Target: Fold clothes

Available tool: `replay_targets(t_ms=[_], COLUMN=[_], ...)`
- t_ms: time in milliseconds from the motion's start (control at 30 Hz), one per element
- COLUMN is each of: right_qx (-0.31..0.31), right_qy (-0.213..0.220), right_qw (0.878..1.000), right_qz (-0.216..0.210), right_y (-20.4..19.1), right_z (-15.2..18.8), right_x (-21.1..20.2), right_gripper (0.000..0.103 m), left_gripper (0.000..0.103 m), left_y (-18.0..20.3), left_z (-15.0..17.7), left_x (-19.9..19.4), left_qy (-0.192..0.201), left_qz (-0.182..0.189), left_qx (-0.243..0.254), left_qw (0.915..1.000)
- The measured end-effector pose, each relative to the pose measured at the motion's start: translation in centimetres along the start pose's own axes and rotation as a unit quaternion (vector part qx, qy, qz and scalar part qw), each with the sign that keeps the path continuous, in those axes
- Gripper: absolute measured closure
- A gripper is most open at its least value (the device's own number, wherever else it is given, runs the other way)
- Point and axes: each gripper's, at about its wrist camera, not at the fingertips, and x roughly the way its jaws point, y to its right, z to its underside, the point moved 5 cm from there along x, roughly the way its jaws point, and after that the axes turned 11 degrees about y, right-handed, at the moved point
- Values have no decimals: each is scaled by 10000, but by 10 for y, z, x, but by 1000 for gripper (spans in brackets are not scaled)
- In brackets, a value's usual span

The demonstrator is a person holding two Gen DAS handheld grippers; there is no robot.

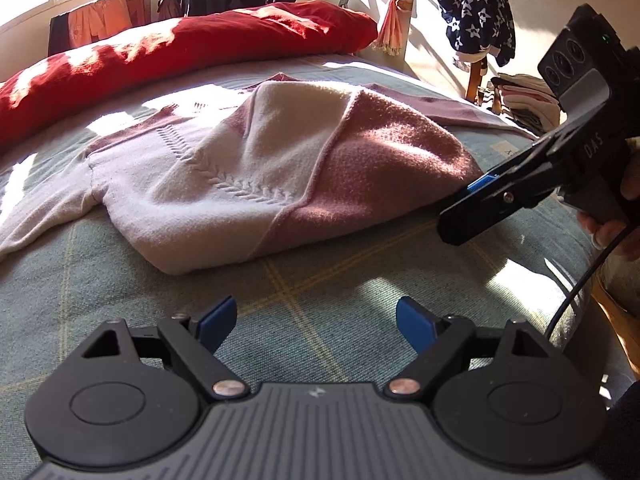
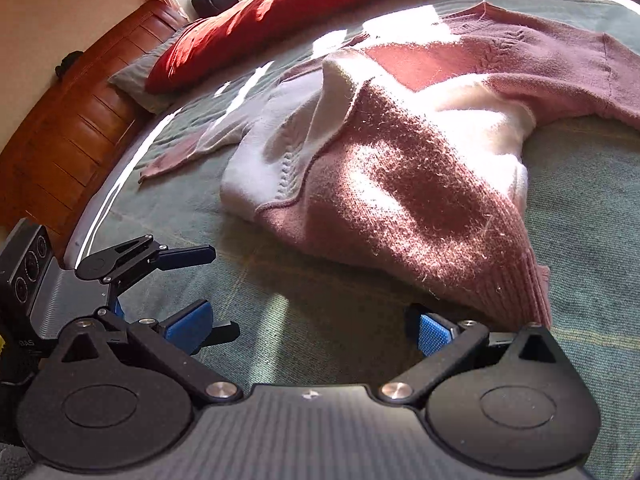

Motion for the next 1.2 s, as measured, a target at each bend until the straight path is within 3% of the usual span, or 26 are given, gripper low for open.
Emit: replay_targets(t_ms=[233,433,600,867,1033,1200], right_qx=[-1471,-2037,-2059,-1782,-1803,-2298], right_qy=[24,370,505,657,912,629], right_qw=[9885,9782,9768,9781,9776,9682], right_qz=[352,190,311,856,596,766], right_y=[-22,-33,-26,8,1,1], right_z=[-32,-86,-134,-187,-188,-148], right_x=[23,31,65,102,59,18], right_gripper=[0,0,0,0,0,0], left_gripper=[16,16,16,16,16,16], left_y=[-14,-27,-36,-48,-52,-46], left_z=[-2,-6,-8,-10,-15,-24], left_x=[4,11,14,11,6,2], left_qy=[19,61,91,107,228,333], left_qz=[-90,-182,-225,-377,-263,-134], left_qx=[-88,-185,-304,-430,-560,-584], left_qw=[9999,9996,9992,9983,9978,9976])
